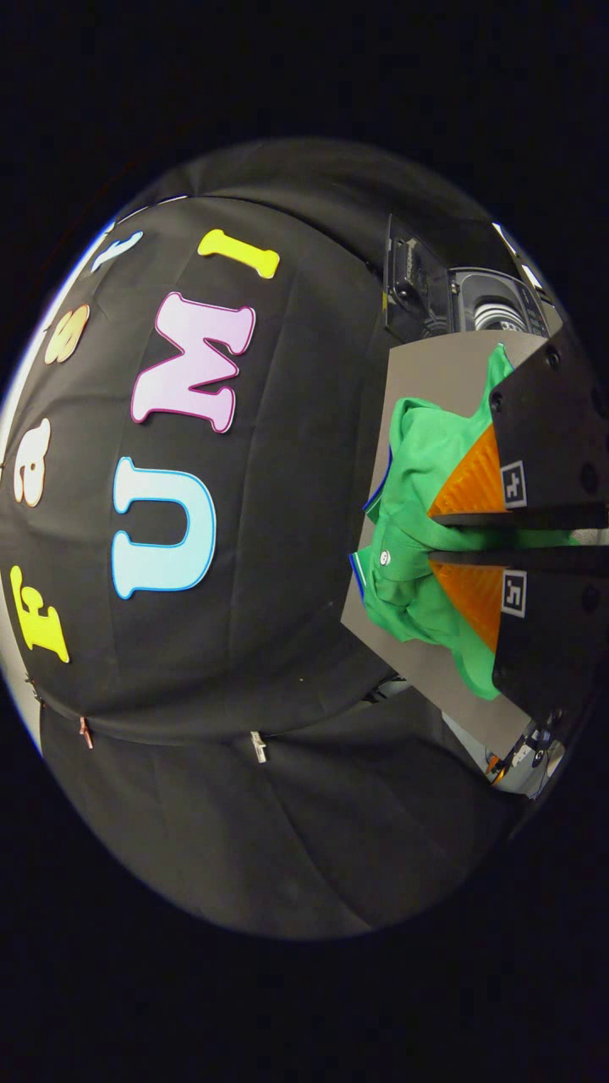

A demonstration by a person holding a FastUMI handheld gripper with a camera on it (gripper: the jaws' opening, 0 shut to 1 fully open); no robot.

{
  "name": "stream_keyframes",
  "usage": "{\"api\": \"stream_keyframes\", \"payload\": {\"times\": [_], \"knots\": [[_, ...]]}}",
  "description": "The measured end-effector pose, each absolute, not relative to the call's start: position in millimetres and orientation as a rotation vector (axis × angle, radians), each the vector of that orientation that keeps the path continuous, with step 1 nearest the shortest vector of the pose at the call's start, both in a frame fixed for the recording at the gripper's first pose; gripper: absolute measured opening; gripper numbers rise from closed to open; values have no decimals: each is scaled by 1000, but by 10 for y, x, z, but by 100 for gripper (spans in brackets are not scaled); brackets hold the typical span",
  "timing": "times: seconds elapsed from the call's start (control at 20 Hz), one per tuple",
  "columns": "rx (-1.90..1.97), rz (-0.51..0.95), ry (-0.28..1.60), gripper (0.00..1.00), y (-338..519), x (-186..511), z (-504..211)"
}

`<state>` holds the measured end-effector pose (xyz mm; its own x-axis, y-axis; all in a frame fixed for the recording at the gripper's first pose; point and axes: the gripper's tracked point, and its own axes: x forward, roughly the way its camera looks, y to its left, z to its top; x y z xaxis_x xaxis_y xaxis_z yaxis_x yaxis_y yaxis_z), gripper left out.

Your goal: Put the clothes into the washing machine and then close the washing machine lid.

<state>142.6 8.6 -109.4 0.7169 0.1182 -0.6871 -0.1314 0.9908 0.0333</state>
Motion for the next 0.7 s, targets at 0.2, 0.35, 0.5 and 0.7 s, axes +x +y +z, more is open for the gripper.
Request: {"api": "stream_keyframes", "payload": {"times": [0.2,0.35,0.5,0.7], "knots": [[-41,144,749,12,-81,1365,-1012],[-23,128,722,12,-332,1388,-875],[-12,114,702,12,-733,1422,-761],[37,67,710,12,-1365,1475,-678]]}}
